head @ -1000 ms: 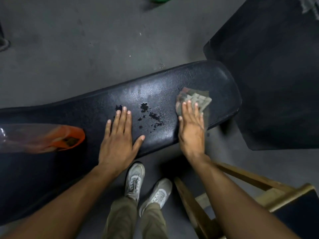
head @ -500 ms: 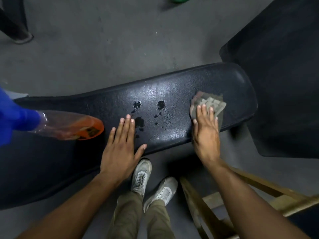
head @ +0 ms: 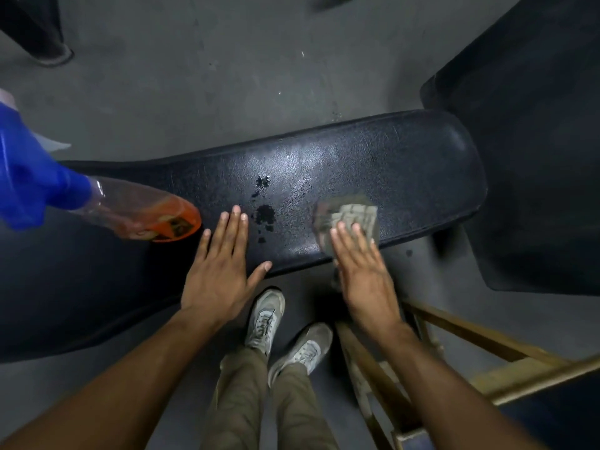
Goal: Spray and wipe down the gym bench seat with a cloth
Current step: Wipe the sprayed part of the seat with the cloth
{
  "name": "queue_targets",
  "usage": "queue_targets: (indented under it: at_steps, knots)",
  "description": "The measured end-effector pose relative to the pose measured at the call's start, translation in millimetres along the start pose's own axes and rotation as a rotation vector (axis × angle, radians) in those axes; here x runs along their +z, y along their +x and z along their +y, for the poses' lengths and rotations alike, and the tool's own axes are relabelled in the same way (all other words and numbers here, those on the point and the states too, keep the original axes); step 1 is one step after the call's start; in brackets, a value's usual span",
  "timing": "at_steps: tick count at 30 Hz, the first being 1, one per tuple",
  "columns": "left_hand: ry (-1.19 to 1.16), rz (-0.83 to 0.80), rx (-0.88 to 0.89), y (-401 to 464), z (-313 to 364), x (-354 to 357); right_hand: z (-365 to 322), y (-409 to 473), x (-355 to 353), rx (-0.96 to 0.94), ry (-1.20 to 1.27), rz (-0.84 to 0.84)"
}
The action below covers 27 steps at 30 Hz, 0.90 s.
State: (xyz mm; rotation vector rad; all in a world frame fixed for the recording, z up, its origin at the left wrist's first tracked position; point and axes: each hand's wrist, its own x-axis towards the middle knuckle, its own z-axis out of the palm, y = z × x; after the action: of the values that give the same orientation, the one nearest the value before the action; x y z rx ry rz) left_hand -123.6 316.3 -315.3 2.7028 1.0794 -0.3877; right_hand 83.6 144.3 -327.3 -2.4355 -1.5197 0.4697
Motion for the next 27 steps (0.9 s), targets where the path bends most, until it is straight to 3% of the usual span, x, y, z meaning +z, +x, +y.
queue_targets:
  at_steps: [6, 11, 15, 20, 22, 27]
  knots:
    - [0.003, -0.006, -0.013, 1, 2, 2, -14, 20, 1, 0.176, 0.194, 0.059]
    - [0.009, -0.002, -0.010, 1, 1, 2, -62, -8, 30, -0.130, 0.170, -0.054]
    - [-0.027, 0.003, 0.003, -4, 1, -2, -46, -21, 27, -0.209, 0.059, -0.053]
    - [-0.040, 0.031, -0.025, -34, -9, 0, -21, 14, 1, 0.112, 0.163, 0.049]
    - [-0.022, 0.018, -0.026, -45, -16, 2, -28, 40, -4, 0.144, 0.239, 0.048]
    - [-0.002, 0.004, -0.019, -50, -26, 5, -94, 66, 16, -0.130, 0.199, -0.070]
